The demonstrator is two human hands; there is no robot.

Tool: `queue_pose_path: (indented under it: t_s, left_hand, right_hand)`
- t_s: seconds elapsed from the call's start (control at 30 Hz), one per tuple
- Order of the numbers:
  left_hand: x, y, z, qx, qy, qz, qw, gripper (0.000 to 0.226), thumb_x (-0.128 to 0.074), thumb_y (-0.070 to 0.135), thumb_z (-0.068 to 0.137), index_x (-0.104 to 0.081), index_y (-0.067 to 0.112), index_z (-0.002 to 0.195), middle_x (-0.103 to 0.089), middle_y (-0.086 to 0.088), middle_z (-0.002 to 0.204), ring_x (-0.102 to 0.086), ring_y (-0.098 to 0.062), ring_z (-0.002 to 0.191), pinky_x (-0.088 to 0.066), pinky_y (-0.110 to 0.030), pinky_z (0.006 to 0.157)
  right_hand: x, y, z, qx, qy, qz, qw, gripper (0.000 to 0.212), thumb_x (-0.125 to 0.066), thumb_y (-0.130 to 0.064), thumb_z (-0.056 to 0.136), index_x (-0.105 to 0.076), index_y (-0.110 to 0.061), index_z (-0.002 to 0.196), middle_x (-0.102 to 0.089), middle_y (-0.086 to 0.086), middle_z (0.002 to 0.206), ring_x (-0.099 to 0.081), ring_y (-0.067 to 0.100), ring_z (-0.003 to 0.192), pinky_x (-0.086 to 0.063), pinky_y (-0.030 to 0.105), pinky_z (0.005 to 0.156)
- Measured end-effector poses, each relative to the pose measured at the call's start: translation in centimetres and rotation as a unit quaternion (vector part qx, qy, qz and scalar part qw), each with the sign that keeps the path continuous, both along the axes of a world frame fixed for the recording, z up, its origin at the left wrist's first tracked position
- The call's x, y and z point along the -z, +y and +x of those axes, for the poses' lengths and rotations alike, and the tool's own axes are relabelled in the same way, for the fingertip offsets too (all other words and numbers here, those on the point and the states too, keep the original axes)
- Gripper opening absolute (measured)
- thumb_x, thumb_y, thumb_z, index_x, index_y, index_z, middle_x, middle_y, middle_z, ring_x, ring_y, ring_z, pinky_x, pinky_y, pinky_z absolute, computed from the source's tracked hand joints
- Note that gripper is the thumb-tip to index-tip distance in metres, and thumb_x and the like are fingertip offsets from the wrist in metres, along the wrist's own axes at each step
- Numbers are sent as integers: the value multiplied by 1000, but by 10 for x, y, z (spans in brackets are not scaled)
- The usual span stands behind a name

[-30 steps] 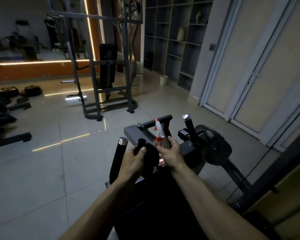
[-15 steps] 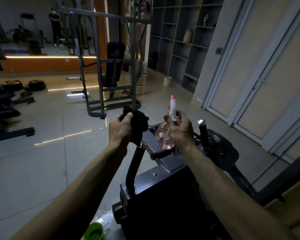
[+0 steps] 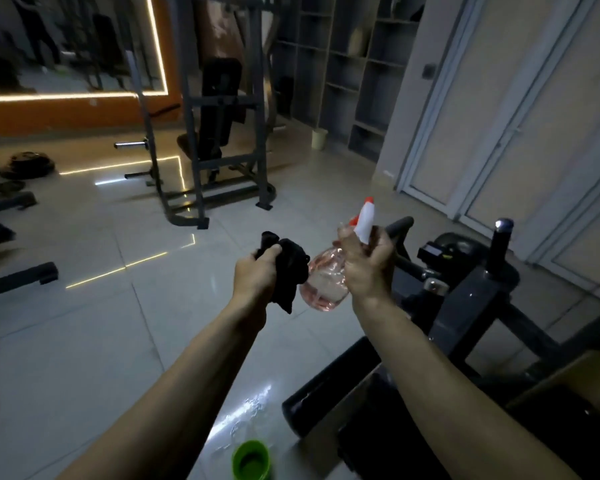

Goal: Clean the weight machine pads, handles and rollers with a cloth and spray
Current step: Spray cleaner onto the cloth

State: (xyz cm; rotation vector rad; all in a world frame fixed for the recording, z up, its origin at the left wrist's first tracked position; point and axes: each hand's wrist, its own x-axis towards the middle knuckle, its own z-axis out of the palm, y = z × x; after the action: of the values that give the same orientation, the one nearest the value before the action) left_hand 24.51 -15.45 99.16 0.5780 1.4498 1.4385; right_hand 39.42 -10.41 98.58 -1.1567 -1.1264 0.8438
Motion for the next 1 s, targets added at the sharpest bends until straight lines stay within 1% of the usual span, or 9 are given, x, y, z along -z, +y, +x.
queue_pose_path:
  t_s: [0.07,0.2,0.33,0.43,0.53,0.63,0.83,0.93,1.0]
  left_hand:
    - [20,9,-16,33,2,-32,999,16,-66,30,96,-66,13,99,-73,-24,104,-72,-45,96,-58,-55,88]
    - [49,44,-8,127,15,-59,990,19,-65,26,95,-68,8,98,-73,-27,103,-73,-42,91,-54,-42,74]
    - [63,92,25,219,30,-58,974,17,-64,23,97,-70,7,99,-73,-12,86,-69,-25,74,-52,-30,64]
    - [62,121,43,287,55,-51,955,17,-63,23,99,-72,9,100,-76,-12,89,-74,-29,81,-58,-35,69]
    - [57,147,56,356,86,-53,929,19,-64,25,98,-73,9,103,-77,-15,92,-75,-34,88,-60,-49,85]
    - [60,163,71,421,107,-65,898,18,-64,24,98,-74,10,104,-78,-11,86,-75,-26,77,-62,-40,75]
    - [69,186,113,582,153,-91,793,24,-59,23,101,-72,3,105,-72,-14,86,-68,-13,57,-52,-20,49]
    - [87,203,127,656,182,-92,727,24,-58,21,101,-72,2,104,-70,-11,78,-66,-10,50,-49,-19,48]
    - [106,220,132,713,213,-92,662,27,-58,25,101,-74,3,100,-72,-11,78,-67,-18,59,-54,-26,57]
  right_hand:
    - [27,-5,-12,38,-10,-23,999,24,-78,-41,90,-64,-21,89,-69,-13,72,-64,2,63,-52,25,62]
    - [53,1,-17,104,-20,-76,991,40,-80,-54,79,-63,-19,83,-73,2,73,-70,25,67,-58,43,66]
    - [58,23,0,205,-30,-103,973,45,-81,-44,85,-48,-13,89,-56,-9,75,-55,7,67,-45,31,69]
    - [65,46,12,216,-51,-102,970,33,-73,-41,91,-49,-22,103,-56,-11,90,-58,9,80,-48,31,71]
    - [72,62,22,230,-31,-125,965,14,-66,-41,93,-57,-31,96,-64,-10,92,-64,13,84,-51,32,74]
    - [81,60,30,261,-43,-139,954,26,-57,-56,87,-63,-32,91,-67,-7,90,-66,13,84,-56,41,78]
    - [100,47,43,349,-54,-139,925,11,-59,-45,101,-60,-35,107,-67,-10,97,-65,2,88,-56,30,80]
    - [112,43,37,401,-69,-160,899,21,-58,-47,101,-60,-31,115,-67,-10,98,-65,1,89,-55,27,78]
    - [122,45,29,455,-93,-177,868,18,-59,-45,101,-61,-32,113,-68,-12,97,-64,0,89,-54,25,77]
